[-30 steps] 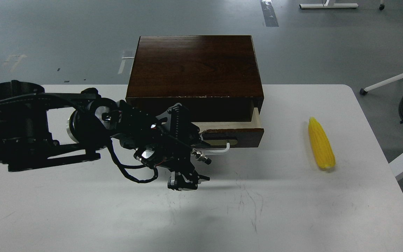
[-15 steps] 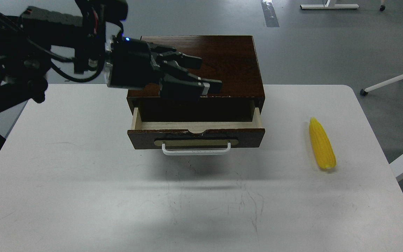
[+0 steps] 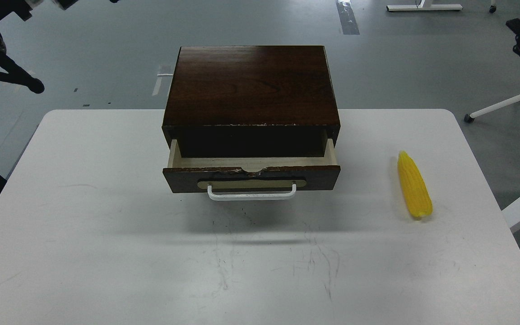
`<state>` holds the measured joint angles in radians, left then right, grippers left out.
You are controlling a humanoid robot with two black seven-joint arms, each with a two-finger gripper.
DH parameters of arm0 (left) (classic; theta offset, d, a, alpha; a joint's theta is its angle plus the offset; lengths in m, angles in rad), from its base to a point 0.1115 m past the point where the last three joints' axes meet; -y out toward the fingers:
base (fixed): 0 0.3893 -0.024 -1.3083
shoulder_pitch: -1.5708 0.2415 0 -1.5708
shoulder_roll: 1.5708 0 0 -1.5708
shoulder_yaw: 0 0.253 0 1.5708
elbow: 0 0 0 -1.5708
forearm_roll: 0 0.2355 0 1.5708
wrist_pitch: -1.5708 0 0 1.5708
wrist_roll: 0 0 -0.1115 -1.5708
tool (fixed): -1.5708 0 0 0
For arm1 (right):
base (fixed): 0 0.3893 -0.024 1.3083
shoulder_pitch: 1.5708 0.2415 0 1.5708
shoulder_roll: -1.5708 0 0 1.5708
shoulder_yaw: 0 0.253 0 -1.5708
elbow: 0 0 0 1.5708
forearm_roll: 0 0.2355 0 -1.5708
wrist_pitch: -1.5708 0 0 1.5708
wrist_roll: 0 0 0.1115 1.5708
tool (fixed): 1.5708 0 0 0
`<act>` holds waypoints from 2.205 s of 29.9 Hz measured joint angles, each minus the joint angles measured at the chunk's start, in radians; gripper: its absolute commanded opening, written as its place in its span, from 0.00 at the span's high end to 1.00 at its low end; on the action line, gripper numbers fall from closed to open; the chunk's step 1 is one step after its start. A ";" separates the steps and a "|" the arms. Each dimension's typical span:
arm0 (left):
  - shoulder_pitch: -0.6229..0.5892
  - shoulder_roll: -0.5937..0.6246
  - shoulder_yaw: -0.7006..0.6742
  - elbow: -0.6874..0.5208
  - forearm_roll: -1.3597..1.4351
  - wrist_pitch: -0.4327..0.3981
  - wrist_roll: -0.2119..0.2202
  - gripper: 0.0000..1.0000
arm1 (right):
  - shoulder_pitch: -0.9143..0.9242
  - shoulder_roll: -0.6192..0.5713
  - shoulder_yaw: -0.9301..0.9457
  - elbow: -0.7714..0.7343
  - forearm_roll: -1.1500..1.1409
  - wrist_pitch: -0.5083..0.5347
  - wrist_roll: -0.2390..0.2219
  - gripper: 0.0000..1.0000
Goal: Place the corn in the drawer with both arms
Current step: 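Release the handle and lift the left gripper away from the box, then reach the right gripper down to the yellow corn cob and grasp it, then lift the corn with the right gripper and carry it over the box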
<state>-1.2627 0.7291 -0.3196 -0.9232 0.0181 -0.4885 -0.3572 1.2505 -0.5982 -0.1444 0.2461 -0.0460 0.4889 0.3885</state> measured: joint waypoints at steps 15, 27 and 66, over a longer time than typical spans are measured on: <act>0.092 -0.030 -0.122 0.118 -0.226 0.000 0.005 0.02 | 0.041 0.059 -0.290 0.201 -0.483 0.000 0.008 0.00; 0.100 -0.016 -0.162 0.118 -0.225 0.000 0.007 0.02 | -0.017 0.065 -0.389 0.351 -0.759 -0.003 -0.026 0.02; 0.101 0.003 -0.147 0.115 -0.210 0.000 0.013 0.02 | 0.508 0.127 -0.249 0.554 -0.870 -0.099 -0.015 1.00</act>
<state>-1.1615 0.7321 -0.4671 -0.8083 -0.1915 -0.4887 -0.3445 1.7583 -0.4707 -0.3930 0.8003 -0.9159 0.3898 0.3730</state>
